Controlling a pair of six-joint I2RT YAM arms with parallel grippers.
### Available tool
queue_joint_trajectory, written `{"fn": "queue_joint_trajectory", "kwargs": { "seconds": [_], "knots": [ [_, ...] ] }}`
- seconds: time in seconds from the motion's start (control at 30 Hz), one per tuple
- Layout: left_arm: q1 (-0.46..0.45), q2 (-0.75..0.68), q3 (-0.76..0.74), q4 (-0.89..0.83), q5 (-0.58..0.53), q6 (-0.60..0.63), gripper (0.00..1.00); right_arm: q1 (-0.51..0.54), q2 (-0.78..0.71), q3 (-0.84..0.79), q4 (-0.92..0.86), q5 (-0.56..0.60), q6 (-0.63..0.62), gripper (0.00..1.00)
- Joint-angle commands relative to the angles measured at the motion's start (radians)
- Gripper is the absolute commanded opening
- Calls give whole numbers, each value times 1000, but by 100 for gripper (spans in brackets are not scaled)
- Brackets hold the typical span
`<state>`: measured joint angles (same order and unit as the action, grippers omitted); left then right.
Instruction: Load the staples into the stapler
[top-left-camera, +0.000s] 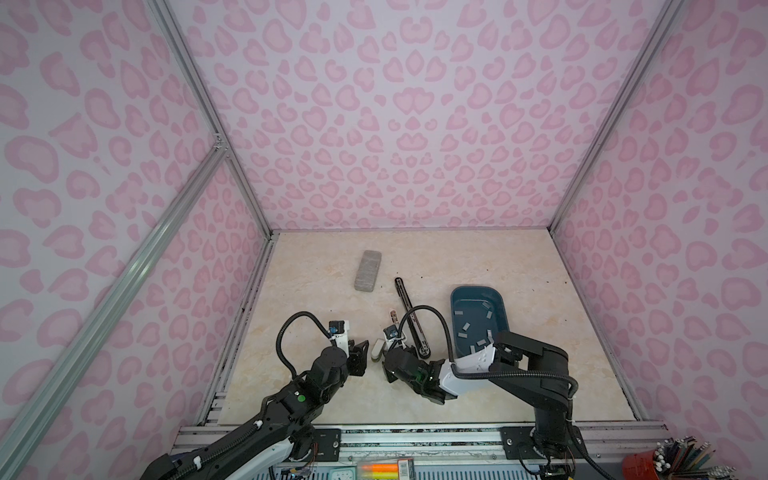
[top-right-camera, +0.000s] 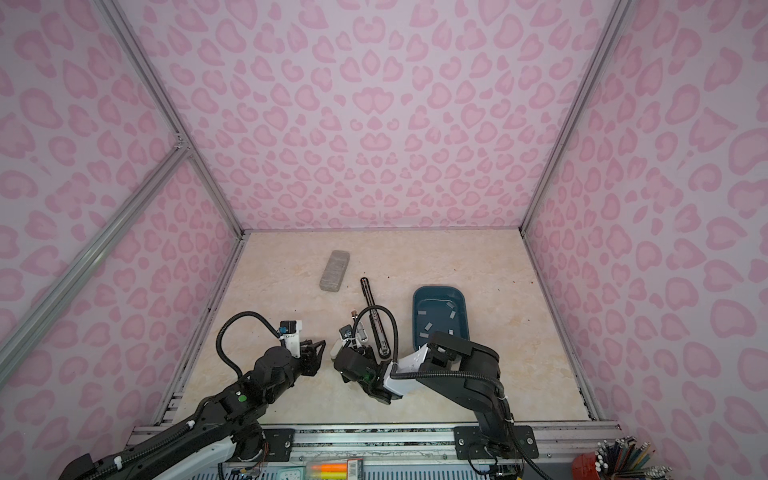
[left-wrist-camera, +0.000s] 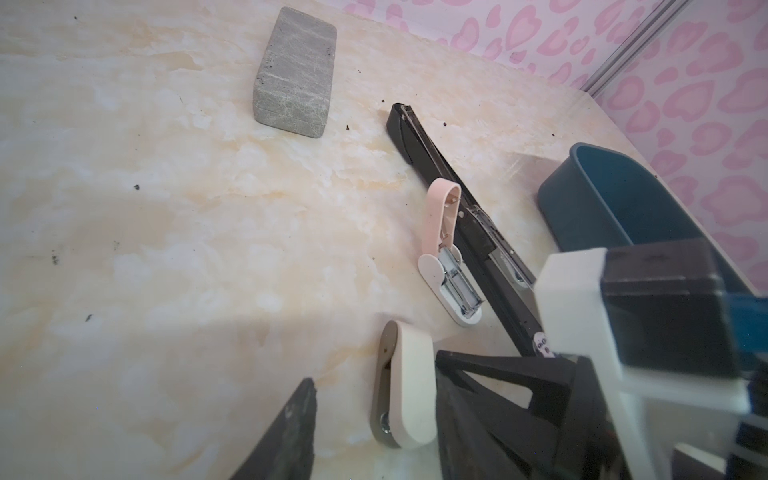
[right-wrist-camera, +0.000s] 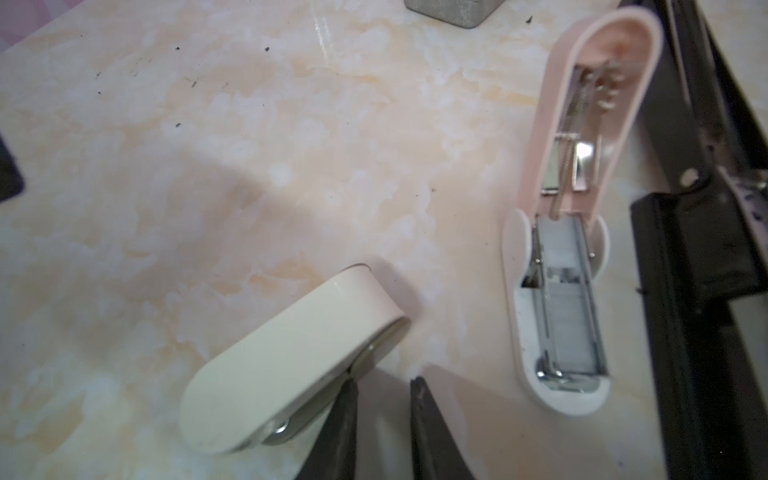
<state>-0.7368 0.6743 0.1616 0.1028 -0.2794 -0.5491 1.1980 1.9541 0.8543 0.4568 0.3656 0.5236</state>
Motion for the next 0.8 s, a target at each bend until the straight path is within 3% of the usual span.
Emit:
{"fn": "queue_joint_trajectory", "kwargs": {
  "seconds": [0.0,0.5,0.77],
  "knots": [
    [2,-19,12,-18,-39,-3,50,-5,21,12,-17,-6,-3,24],
    [8,-99,41,-80,-108,21,61,-51,95,104,-2,-100,-50,24],
    [14,-30,124,-105,-70,67,65,-54,-50,10,-18,-3,-62,26]
  ]
}}
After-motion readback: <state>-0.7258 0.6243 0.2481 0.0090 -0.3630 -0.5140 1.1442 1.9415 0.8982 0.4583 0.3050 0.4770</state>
